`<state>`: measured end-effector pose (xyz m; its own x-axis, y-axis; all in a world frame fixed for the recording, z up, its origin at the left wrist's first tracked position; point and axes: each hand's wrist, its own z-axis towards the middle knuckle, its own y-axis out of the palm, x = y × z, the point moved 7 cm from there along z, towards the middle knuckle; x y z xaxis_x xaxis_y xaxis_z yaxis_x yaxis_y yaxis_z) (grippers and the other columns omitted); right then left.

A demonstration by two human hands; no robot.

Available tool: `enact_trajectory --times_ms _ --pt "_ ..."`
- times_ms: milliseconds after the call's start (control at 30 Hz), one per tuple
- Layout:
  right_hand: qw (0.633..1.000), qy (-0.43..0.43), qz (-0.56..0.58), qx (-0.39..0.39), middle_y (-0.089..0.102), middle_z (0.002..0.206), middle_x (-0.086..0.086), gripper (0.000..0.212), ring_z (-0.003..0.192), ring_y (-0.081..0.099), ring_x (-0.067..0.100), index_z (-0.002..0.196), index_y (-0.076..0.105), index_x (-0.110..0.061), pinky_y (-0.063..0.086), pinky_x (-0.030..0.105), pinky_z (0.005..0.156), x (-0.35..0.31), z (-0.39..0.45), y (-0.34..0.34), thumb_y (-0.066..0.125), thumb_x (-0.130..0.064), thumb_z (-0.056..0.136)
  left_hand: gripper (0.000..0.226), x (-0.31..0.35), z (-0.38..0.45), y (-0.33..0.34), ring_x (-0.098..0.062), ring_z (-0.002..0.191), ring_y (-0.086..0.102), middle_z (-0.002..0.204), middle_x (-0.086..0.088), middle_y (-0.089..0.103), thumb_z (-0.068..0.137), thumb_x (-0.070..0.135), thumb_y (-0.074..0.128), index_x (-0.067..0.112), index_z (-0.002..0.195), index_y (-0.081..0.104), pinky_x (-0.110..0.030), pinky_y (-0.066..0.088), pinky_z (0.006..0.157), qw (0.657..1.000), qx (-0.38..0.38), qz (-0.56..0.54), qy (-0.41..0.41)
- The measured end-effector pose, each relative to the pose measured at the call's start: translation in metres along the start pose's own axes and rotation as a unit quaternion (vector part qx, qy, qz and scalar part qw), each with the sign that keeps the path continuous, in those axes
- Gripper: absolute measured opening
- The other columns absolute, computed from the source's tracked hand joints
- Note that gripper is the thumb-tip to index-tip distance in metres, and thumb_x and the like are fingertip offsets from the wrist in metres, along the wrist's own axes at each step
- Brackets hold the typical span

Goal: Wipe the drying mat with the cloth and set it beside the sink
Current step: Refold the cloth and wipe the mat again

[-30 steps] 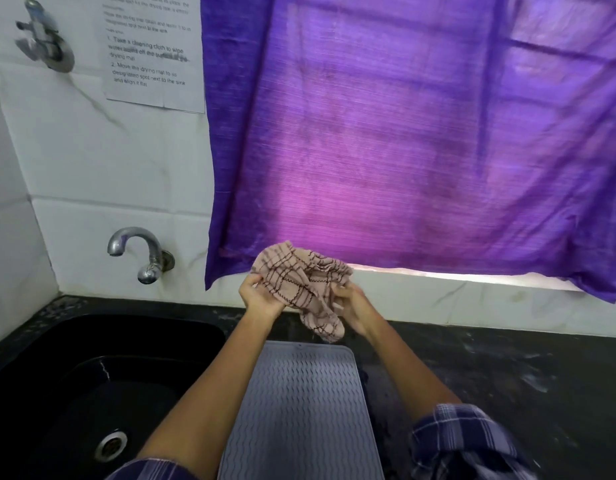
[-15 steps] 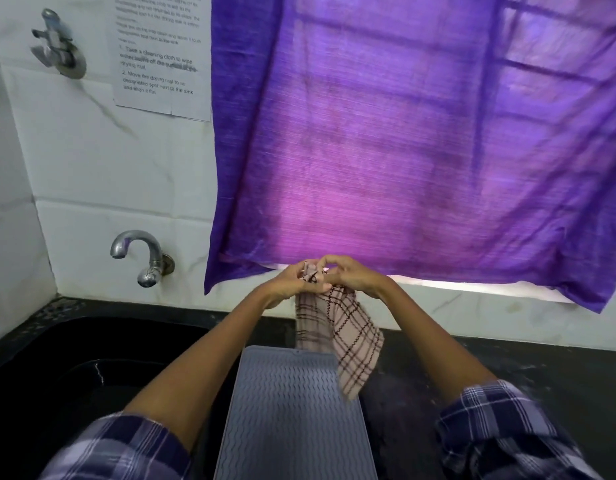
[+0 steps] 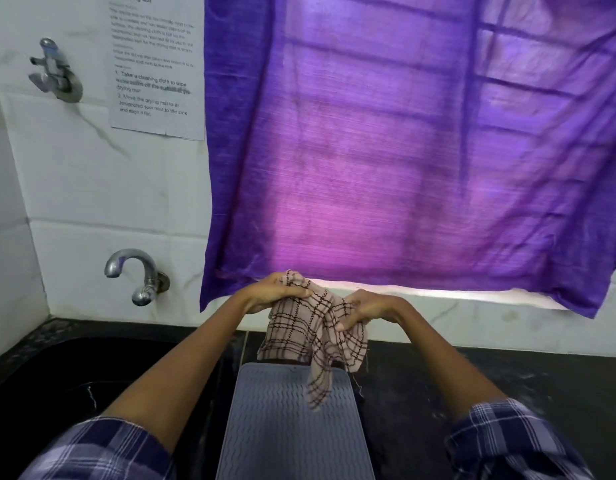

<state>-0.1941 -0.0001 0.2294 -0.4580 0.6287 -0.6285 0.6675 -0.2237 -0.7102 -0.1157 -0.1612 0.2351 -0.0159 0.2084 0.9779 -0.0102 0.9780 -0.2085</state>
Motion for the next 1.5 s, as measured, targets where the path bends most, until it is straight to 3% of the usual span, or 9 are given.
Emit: enact_trajectory --times_ms 167,400,533,767,933,1133,1267,1367,1500 --pt "0.949 -0.008 0.263 0.173 0.069 0.091 0.011 0.023 0.086 0.062 0.023 0.102 0.067 0.001 0.049 0.031 0.076 0.022 0.009 -0.017 0.068 -0.013 0.084 0.024 -0.002 0.002 -0.028 -0.014 0.081 0.061 0.076 0.004 0.063 0.077 0.016 0.078 0.022 0.07 0.056 -0.019 0.05 0.068 0.983 0.133 0.123 0.023" --pt "0.874 -0.066 0.278 0.392 0.061 0.097 0.006 0.017 0.089 0.057 0.015 0.099 0.064 -0.007 0.047 0.017 0.064 -0.002 0.005 -0.043 0.069 -0.005 0.083 0.044 0.011 0.004 -0.03 -0.026 0.1 0.061 0.104 -0.016 0.066 0.069 0.02 0.085 0.02 0.084 0.044 -0.041 0.048 0.087 0.94 0.207 0.263 0.068" --pt "0.891 -0.054 0.228 0.388 0.055 0.08 0.002 0.034 0.063 0.052 0.011 0.111 0.055 -0.01 0.044 0.019 0.05 -0.008 -0.005 -0.055 0.07 -0.001 0.081 0.043 0.024 0.0 -0.021 -0.019 0.076 0.051 0.08 -0.005 0.055 0.076 0.014 0.078 0.01 0.106 0.048 -0.033 0.045 0.074 0.922 0.174 0.322 0.127" --pt "0.876 -0.073 0.23 0.417 0.056 0.102 0.009 0.032 0.086 0.053 0.02 0.078 0.052 -0.017 0.041 0.022 0.053 -0.008 -0.008 -0.053 0.058 0.014 0.081 0.027 0.043 0.001 -0.004 -0.017 0.102 0.059 0.1 0.002 0.056 0.085 0.015 0.068 0.02 0.111 0.064 -0.028 0.043 0.088 0.88 0.147 0.423 0.157" --pt "0.873 -0.095 0.248 0.408 0.063 0.082 0.003 0.04 0.083 0.056 0.019 0.065 0.056 -0.021 0.044 0.02 0.06 -0.015 -0.01 -0.06 0.058 0.016 0.078 0.03 0.042 0.003 -0.005 -0.023 0.106 0.058 0.113 -0.005 0.057 0.087 0.017 0.066 0.023 0.116 0.061 -0.036 0.046 0.089 0.853 0.152 0.485 0.12" --pt "0.88 -0.01 0.227 0.418 0.067 0.079 0.008 0.019 0.071 0.06 0.015 0.086 0.071 0.002 0.049 0.026 0.065 0.003 -0.007 -0.061 0.057 0.013 0.079 0.021 0.057 -0.003 -0.011 -0.025 0.122 0.043 0.128 -0.004 0.054 0.078 0.015 0.075 0.01 0.098 0.071 -0.042 0.04 0.101 0.869 0.204 0.414 0.181" --pt "0.905 0.059 0.19 0.376 0.064 0.076 0.008 0.018 0.068 0.059 0.016 0.068 0.066 -0.008 0.054 0.037 0.072 0.024 -0.01 -0.049 0.063 -0.004 0.085 0.011 0.066 -0.007 -0.016 -0.015 0.091 0.066 0.094 -0.014 0.065 0.078 -0.009 0.069 -0.003 0.086 0.064 -0.018 0.051 0.079 0.922 0.193 0.264 0.209" --pt "0.966 0.069 0.143 0.206 0.056 0.105 -0.001 0.047 0.1 0.054 0.016 0.113 0.062 -0.013 0.05 0.043 0.081 0.02 -0.01 -0.02 0.053 -0.052 0.089 0.012 0.068 -0.005 -0.015 -0.021 0.095 0.068 0.093 -0.015 0.066 0.083 -0.006 0.066 -0.002 0.094 0.062 -0.024 0.053 0.079 0.935 0.176 0.259 0.166" --pt "0.975 0.002 0.177 0.137 0.042 0.137 0.003 0.065 0.124 0.043 0.019 0.139 0.041 -0.018 0.054 0.028 0.076 -0.004 -0.003 0.007 0.058 -0.051 0.085 0.023 0.078 0.0 -0.003 -0.026 0.086 0.059 0.092 -0.009 0.068 0.087 0.011 0.062 0.01 0.108 0.053 -0.036 0.046 0.075 0.866 0.158 0.45 0.151"
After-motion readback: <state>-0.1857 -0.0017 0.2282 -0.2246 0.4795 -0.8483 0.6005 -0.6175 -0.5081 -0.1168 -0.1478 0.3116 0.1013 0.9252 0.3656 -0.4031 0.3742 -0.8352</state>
